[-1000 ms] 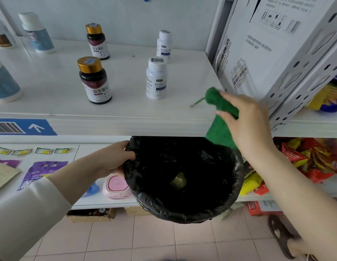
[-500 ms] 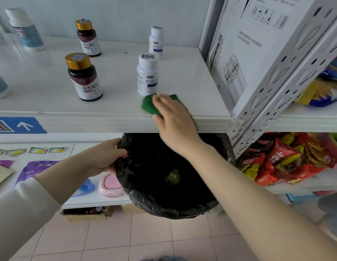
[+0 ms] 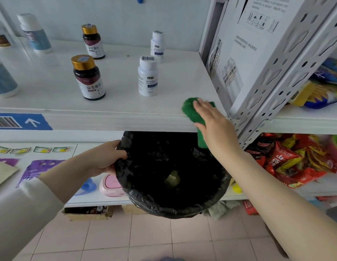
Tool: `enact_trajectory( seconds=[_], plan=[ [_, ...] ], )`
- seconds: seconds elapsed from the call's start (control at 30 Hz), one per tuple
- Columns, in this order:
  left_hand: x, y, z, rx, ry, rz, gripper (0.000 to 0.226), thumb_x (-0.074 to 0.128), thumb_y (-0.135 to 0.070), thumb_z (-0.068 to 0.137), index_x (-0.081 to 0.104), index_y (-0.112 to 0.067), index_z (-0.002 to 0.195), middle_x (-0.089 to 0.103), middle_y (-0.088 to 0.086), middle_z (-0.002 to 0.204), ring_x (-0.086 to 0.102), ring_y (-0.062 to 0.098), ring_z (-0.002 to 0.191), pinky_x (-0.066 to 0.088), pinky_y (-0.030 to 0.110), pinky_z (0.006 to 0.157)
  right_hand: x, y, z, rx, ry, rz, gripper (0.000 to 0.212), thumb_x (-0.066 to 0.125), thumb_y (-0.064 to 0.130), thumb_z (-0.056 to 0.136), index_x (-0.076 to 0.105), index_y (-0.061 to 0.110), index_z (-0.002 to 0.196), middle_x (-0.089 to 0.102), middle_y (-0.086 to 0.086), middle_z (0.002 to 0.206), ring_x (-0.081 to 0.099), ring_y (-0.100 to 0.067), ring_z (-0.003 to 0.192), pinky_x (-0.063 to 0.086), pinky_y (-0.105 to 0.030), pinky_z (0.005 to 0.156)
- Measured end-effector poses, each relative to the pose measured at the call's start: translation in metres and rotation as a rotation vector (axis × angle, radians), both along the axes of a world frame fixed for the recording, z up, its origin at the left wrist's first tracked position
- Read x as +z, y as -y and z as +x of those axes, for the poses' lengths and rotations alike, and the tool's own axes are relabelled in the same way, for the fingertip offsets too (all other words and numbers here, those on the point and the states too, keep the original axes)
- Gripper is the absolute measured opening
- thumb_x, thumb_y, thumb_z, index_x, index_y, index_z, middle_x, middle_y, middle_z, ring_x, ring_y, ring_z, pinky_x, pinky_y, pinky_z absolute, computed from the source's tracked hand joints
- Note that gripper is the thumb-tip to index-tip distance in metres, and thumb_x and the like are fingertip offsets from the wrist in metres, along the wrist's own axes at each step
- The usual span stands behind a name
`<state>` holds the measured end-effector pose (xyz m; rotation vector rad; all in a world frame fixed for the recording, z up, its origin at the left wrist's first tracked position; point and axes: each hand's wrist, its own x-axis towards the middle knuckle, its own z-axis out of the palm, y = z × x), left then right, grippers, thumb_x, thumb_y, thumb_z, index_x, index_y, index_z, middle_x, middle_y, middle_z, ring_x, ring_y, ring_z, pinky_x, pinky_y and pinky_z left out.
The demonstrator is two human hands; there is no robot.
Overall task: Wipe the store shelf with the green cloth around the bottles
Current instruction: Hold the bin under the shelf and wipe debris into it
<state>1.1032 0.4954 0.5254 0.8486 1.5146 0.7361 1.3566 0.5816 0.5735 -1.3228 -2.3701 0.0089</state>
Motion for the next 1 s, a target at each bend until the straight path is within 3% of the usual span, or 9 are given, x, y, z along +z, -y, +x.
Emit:
enact_trajectory(
  seconds=[0.1, 0.17, 0.23, 0.3, 0.33, 0.47, 0.63, 0.83, 1.0],
  plan=[
    [-0.001, 0.007, 0.005, 0.008, 0.005, 0.021, 0.032, 0.034, 0.011, 0.085, 0.056, -0.009, 0.098, 0.063, 0.013, 0.088, 0.063, 0.023, 0.072, 0.057, 0.03, 0.053, -0.003, 0.007, 0.008, -0.066, -0.073, 0.007, 0.049, 0.05, 0.007, 0.092, 0.037, 0.015, 0.139, 0.028, -0.001, 0.151, 0.025, -0.014, 0.139, 0.028, -0.03, 0.108],
    [-0.001, 0.011, 0.009, 0.02, 0.012, 0.026, 0.033, 0.033, 0.011, 0.085, 0.055, -0.009, 0.098, 0.062, 0.013, 0.088, 0.062, 0.024, 0.073, 0.056, 0.029, 0.053, 0.0, 0.016, 0.01, -0.042, -0.187, -0.01, 0.047, 0.054, 0.004, 0.089, 0.045, 0.014, 0.133, 0.038, -0.001, 0.145, 0.042, -0.01, 0.129, 0.032, -0.022, 0.103],
    [0.0, 0.016, 0.01, 0.028, 0.01, 0.022, 0.033, 0.033, 0.011, 0.086, 0.055, -0.009, 0.099, 0.061, 0.013, 0.087, 0.061, 0.023, 0.074, 0.055, 0.028, 0.052, 0.003, 0.027, 0.01, -0.018, -0.272, -0.04, 0.043, 0.059, 0.01, 0.087, 0.052, 0.017, 0.129, 0.057, 0.0, 0.129, 0.062, 0.004, 0.08, 0.043, -0.009, 0.078],
    [0.0, 0.021, 0.011, 0.044, 0.004, 0.019, 0.032, 0.034, 0.01, 0.086, 0.055, -0.008, 0.101, 0.062, 0.013, 0.088, 0.062, 0.023, 0.074, 0.055, 0.027, 0.053, 0.004, 0.037, 0.01, 0.016, -0.392, -0.137, 0.04, 0.061, 0.017, 0.086, 0.056, 0.021, 0.125, 0.069, 0.008, 0.088, 0.055, 0.005, 0.055, 0.041, -0.007, 0.052],
    [-0.001, 0.023, 0.011, 0.055, 0.0, 0.017, 0.031, 0.034, 0.01, 0.086, 0.055, -0.008, 0.102, 0.062, 0.014, 0.09, 0.062, 0.023, 0.075, 0.055, 0.028, 0.055, 0.004, 0.04, 0.01, 0.039, -0.462, -0.205, 0.038, 0.062, 0.018, 0.085, 0.057, 0.023, 0.123, 0.066, 0.01, 0.08, 0.056, 0.006, 0.059, 0.042, -0.008, 0.053],
    [0.001, 0.037, 0.009, 0.106, -0.02, 0.0, 0.032, 0.037, 0.007, 0.087, 0.053, -0.008, 0.111, 0.063, 0.018, 0.103, 0.064, 0.032, 0.091, 0.056, 0.044, 0.075, 0.001, 0.043, 0.0, 0.163, -0.788, -0.641, 0.028, 0.061, 0.016, 0.085, 0.061, 0.037, 0.104, 0.068, 0.016, 0.101, 0.063, -0.001, 0.094, 0.05, -0.016, 0.077],
    [0.008, 0.057, -0.002, 0.186, -0.039, 0.0, 0.031, 0.039, 0.004, 0.088, 0.053, -0.013, 0.109, 0.065, 0.016, 0.103, 0.066, 0.028, 0.089, 0.059, 0.037, 0.065, 0.008, 0.041, -0.029, 0.246, -1.189, -1.094, 0.017, 0.054, 0.008, 0.088, 0.063, 0.021, 0.094, 0.074, 0.008, 0.08, 0.069, -0.006, 0.073, 0.054, -0.02, 0.058],
    [0.01, 0.085, -0.029, 0.275, -0.053, -0.016, 0.035, 0.04, 0.003, 0.088, 0.052, -0.015, 0.115, 0.065, 0.014, 0.106, 0.068, 0.025, 0.088, 0.058, 0.033, 0.06, 0.013, 0.042, -0.064, 0.256, -1.247, -1.365, 0.016, 0.048, 0.011, 0.091, 0.063, 0.014, 0.097, 0.073, 0.001, 0.075, 0.069, -0.011, 0.067, 0.055, -0.024, 0.055],
    [0.011, 0.099, -0.057, 0.317, -0.029, -0.027, 0.035, 0.041, 0.003, 0.087, 0.054, -0.013, 0.114, 0.068, 0.012, 0.101, 0.07, 0.022, 0.082, 0.057, 0.03, 0.057, 0.021, 0.042, -0.084, 0.288, -1.229, -1.366, 0.018, 0.051, 0.014, 0.09, 0.063, 0.012, 0.102, 0.073, -0.004, 0.084, 0.07, -0.015, 0.072, 0.055, -0.025, 0.057]
  ],
)
